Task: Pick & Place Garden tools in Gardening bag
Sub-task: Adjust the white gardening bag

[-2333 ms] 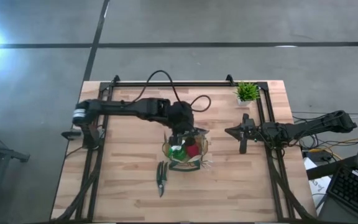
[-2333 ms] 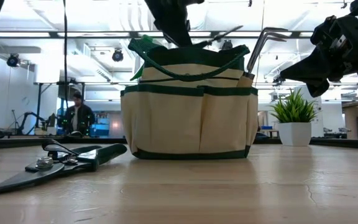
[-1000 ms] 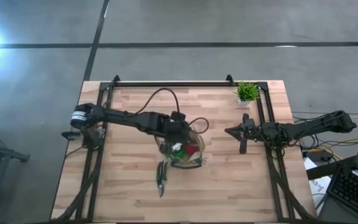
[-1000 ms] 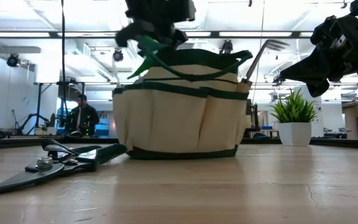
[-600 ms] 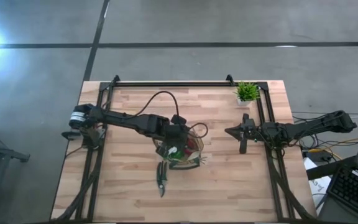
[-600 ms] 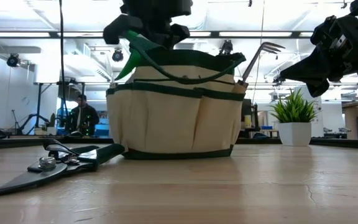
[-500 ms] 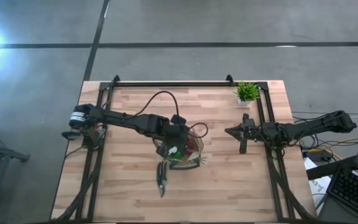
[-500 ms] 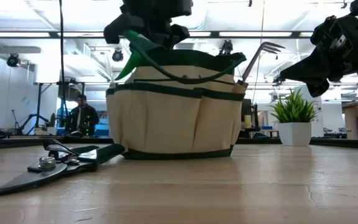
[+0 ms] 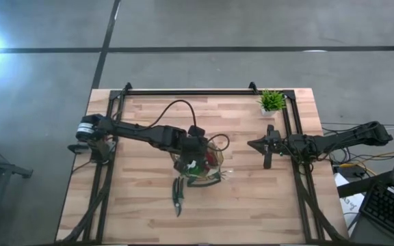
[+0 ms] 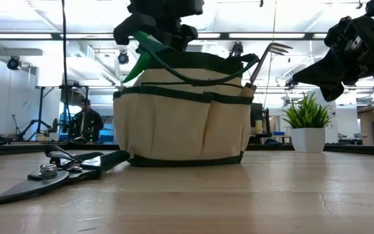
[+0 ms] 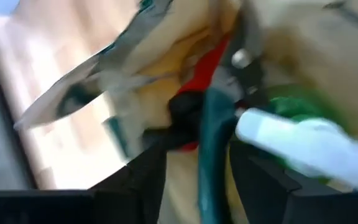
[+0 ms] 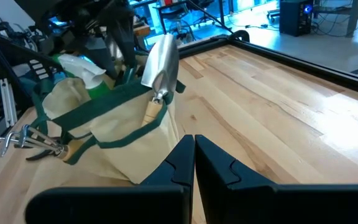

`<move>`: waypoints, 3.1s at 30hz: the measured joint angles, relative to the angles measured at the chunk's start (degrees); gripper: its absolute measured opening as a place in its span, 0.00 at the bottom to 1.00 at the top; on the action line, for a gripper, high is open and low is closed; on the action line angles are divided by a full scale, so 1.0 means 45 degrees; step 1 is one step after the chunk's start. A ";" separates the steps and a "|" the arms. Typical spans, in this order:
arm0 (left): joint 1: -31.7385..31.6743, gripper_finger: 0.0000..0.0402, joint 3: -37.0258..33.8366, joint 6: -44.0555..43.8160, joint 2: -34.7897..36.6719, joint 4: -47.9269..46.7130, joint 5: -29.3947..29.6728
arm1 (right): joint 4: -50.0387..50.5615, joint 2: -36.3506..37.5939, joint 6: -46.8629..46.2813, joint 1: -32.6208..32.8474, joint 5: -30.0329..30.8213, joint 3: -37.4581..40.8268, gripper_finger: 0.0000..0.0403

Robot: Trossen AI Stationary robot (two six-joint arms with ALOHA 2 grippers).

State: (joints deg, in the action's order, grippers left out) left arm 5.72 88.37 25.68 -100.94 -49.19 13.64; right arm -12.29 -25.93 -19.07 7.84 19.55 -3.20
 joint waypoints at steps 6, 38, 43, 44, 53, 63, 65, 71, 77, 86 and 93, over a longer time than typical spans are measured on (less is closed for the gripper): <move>0.0029 0.52 0.1228 -0.1020 0.0132 -0.2083 0.2288 | 0.0000 -0.0005 0.0000 -0.0002 0.0000 0.0000 0.02; -0.2855 0.38 -0.2646 -0.5838 0.2774 -0.2754 0.1042 | 0.0000 0.0000 0.0000 0.0000 0.0003 0.0000 0.02; -0.3141 0.38 -0.3829 -0.5249 0.3364 -0.0784 0.0171 | 0.0000 -0.0001 0.0000 0.0000 0.0000 0.0000 0.02; -0.3263 0.38 -0.4046 -0.5115 0.3442 -0.0305 -0.0255 | 0.0000 0.0000 0.0000 0.0001 0.0005 0.0000 0.02; -0.4761 0.38 -0.4684 -0.4388 0.3488 0.1341 -0.2924 | 0.0000 0.0000 0.0000 -0.0002 0.0005 0.0000 0.02; -0.5246 0.37 -0.4695 -0.3612 0.3408 0.2535 -0.5396 | -0.0535 -0.0005 -0.1788 0.0003 0.0000 0.0000 0.02; -0.5269 0.37 -0.4701 -0.3612 0.3404 0.2501 -0.5385 | -0.1208 -0.0007 -0.1834 -0.0002 0.0176 0.0000 0.02; -0.5385 0.37 -0.4704 -0.3668 0.3400 0.2498 -0.5045 | -0.4688 -0.0024 -0.0959 -0.0026 -0.1234 -0.0034 0.02; -0.5703 0.37 -0.4709 -0.3734 0.3394 0.2472 -0.5079 | -0.3348 -0.1256 -0.0097 0.0037 -0.3042 -0.1870 0.02; -0.5916 0.37 -0.4719 -0.3986 0.3384 0.2462 -0.5714 | -0.0950 -0.6176 -0.0033 0.0090 -0.4948 -0.5683 0.02; -0.5911 0.37 -0.4739 -0.4049 0.3385 0.2448 -0.6263 | -0.0695 -0.9975 0.0267 0.1361 -0.6959 -0.8534 0.02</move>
State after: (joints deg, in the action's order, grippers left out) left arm -20.88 67.04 7.46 -85.71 -38.17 -14.55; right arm -15.42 -70.82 -17.87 13.97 -11.76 -41.60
